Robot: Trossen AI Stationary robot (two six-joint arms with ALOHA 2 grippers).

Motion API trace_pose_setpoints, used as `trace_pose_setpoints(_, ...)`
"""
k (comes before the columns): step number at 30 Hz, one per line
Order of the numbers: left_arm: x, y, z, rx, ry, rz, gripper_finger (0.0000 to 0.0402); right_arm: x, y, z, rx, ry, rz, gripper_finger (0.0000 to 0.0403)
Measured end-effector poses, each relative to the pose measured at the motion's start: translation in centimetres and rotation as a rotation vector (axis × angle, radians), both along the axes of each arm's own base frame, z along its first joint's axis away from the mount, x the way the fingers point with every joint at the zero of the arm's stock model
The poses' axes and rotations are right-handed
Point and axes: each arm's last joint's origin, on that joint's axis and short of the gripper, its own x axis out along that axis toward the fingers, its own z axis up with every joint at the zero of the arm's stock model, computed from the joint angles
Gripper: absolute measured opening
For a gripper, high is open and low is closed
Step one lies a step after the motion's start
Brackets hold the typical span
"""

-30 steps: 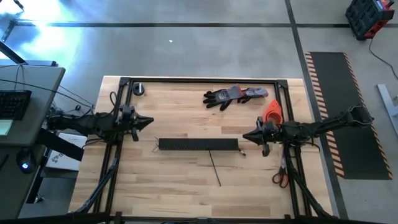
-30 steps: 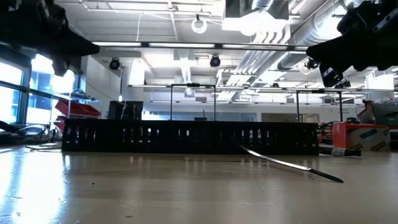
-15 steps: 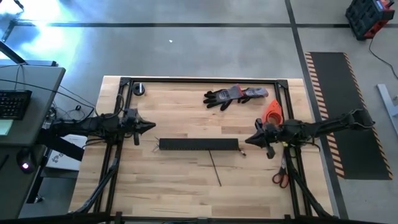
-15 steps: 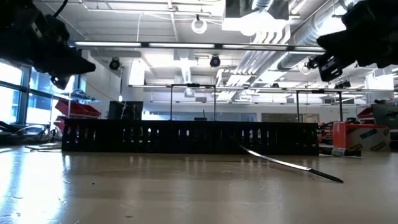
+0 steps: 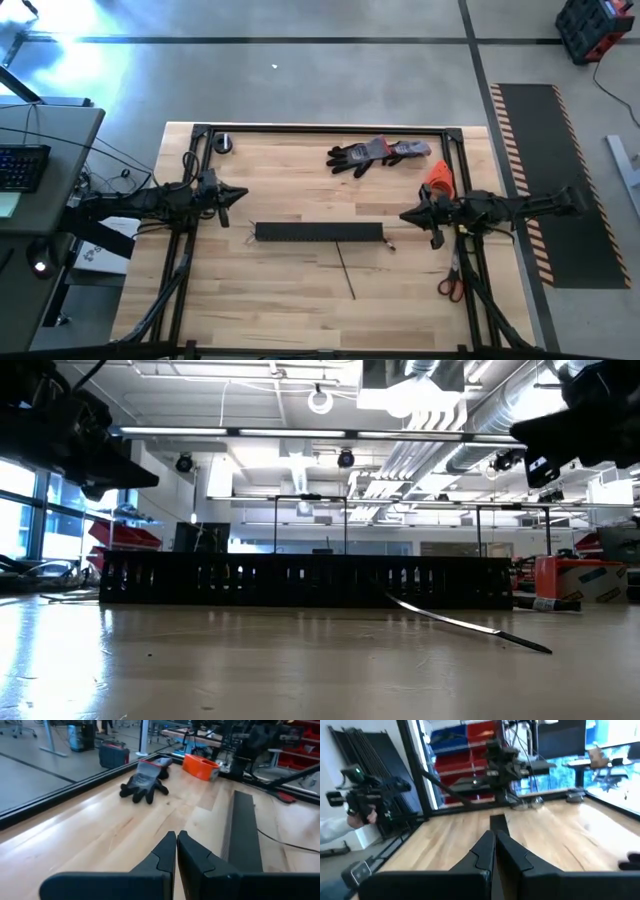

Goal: Ziptie cables
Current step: Return to Home Position

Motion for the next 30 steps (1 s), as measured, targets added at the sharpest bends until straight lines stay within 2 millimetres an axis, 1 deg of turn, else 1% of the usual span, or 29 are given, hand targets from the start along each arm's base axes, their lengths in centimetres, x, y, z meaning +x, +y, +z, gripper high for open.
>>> trace_pose_setpoints(2,0.0,0.0,0.0,0.002,-0.002,0.007,0.0,-0.2,-0.1,-0.4,0.004,0.038,-0.016,0.0)
trace_pose_setpoints(4,0.0,0.0,0.0,0.002,-0.002,0.008,0.0,-0.4,-0.3,-0.8,0.011,0.083,-0.082,0.0)
trace_pose_setpoints(7,0.0,0.0,0.0,0.002,-0.002,0.007,0.0,-0.7,-0.5,-1.0,0.004,0.093,-0.144,0.0)
trace_pose_setpoints(14,0.0,0.0,0.0,0.002,-0.003,0.008,0.0,-1.2,-0.5,-0.3,-0.003,0.012,-0.127,0.0)
trace_pose_setpoints(30,0.0,0.0,0.0,0.002,-0.003,0.008,0.0,-1.3,-0.5,-0.3,0.002,0.01,-0.127,0.0)
